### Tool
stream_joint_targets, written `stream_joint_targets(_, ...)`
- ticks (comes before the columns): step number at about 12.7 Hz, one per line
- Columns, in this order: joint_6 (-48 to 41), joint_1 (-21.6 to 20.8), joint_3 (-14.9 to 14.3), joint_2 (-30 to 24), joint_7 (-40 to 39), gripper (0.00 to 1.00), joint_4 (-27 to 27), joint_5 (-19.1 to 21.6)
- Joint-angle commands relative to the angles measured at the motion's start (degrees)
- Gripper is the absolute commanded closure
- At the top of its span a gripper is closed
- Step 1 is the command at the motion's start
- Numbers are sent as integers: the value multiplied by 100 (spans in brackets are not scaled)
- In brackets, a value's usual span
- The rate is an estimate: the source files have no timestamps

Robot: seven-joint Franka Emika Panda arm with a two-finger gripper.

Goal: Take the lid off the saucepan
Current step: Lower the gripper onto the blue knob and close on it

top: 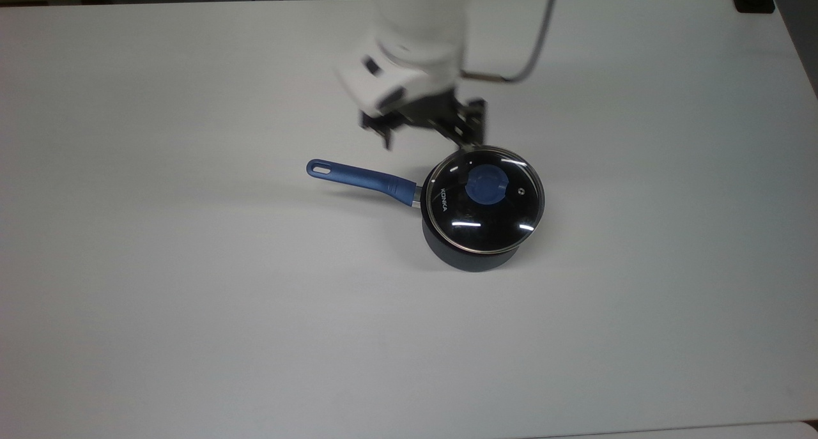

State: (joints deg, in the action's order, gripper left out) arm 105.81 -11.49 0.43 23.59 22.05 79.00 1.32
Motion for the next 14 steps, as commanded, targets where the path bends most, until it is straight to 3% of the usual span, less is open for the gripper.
stream_joint_targets(1,440,-361,-35,531,326,0,-323,88)
stream_joint_targets(6,537,-564,-26,743,352,0,-333,79)
stream_joint_targets(7,538,-573,-26,743,352,7,-315,71)
stream_joint_targets(11,520,-635,-17,734,335,51,-306,44)
stream_joint_targets(14,511,-652,-8,726,335,62,-306,44)
